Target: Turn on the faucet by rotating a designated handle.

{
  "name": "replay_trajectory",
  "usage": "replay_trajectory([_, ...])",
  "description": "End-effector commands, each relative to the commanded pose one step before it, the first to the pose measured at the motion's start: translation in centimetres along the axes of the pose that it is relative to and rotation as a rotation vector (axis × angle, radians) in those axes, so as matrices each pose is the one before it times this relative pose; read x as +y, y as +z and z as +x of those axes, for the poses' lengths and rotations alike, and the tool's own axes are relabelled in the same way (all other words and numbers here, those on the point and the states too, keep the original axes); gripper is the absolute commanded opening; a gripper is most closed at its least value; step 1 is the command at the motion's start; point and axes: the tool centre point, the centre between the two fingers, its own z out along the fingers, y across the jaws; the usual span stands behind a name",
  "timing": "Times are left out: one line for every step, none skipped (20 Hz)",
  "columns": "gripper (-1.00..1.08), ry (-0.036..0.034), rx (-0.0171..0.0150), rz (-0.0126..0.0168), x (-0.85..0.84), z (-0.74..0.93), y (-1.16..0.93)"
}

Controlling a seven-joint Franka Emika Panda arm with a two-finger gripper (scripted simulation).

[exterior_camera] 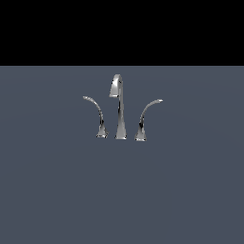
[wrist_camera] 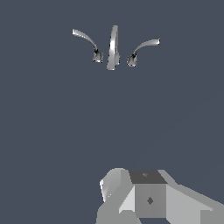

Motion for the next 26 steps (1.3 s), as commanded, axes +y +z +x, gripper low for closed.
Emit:
replay_trajectory([-1.00, 0.00000, 0.00000, 0.00000, 0.001, 0.000, 0.000])
replay_trajectory([-1.00, 0.00069, 0.00001, -0.00001, -0.006, 0.012, 0.012])
replay_trajectory([-1.00, 0.00183, 0.00002, 0.00002, -0.022, 0.036, 0.036])
replay_trajectory([-1.00, 0.00309, 0.00003, 0.00002, -0.036, 0.060, 0.059])
replay_trajectory([-1.00, 0.00431, 0.00004, 0.00003, -0.050, 0.084, 0.083])
replay_trajectory([-1.00, 0.00561, 0.00006, 0.00004, -0.063, 0.108, 0.106])
replay_trajectory([-1.00, 0.00687, 0.00007, 0.00005, -0.076, 0.133, 0.130])
replay_trajectory([-1.00, 0.00811, 0.00008, 0.00006, -0.091, 0.157, 0.154])
replay_trajectory([-1.00, 0.00937, 0.00009, 0.00007, -0.105, 0.182, 0.178])
replay_trajectory([-1.00, 0.01063, 0.00011, 0.00008, -0.119, 0.206, 0.202])
replay_trajectory([-1.00, 0.01190, 0.00012, 0.00008, -0.134, 0.231, 0.226])
replay_trajectory([-1.00, 0.01319, 0.00013, 0.00009, -0.148, 0.257, 0.251])
replay_trajectory([-1.00, 0.01447, 0.00015, 0.00010, -0.163, 0.282, 0.275])
replay_trajectory([-1.00, 0.01578, 0.00016, 0.00011, -0.177, 0.308, 0.300])
replay_trajectory([-1.00, 0.01708, 0.00017, 0.00012, -0.192, 0.334, 0.325])
replay_trajectory([-1.00, 0.01840, 0.00019, 0.00013, -0.206, 0.360, 0.350])
replay_trajectory([-1.00, 0.01974, 0.00020, 0.00014, -0.221, 0.387, 0.376])
replay_trajectory([-1.00, 0.02106, 0.00022, 0.00015, -0.237, 0.414, 0.401])
replay_trajectory([-1.00, 0.02242, 0.00023, 0.00017, -0.251, 0.441, 0.427])
replay_trajectory([-1.00, 0.02377, 0.00025, 0.00018, -0.267, 0.469, 0.453])
replay_trajectory([-1.00, 0.02503, 0.00026, 0.00019, -0.281, 0.495, 0.477])
replay_trajectory([-1.00, 0.02547, 0.00027, 0.00019, -0.286, 0.505, 0.485])
replay_trajectory([-1.00, 0.02556, 0.00027, 0.00019, -0.287, 0.507, 0.487])
replay_trajectory([-1.00, 0.02562, 0.00027, 0.00020, -0.288, 0.510, 0.488])
replay_trajectory([-1.00, 0.02569, 0.00027, 0.00020, -0.289, 0.512, 0.490])
replay_trajectory([-1.00, 0.02575, 0.00027, 0.00020, -0.290, 0.514, 0.491])
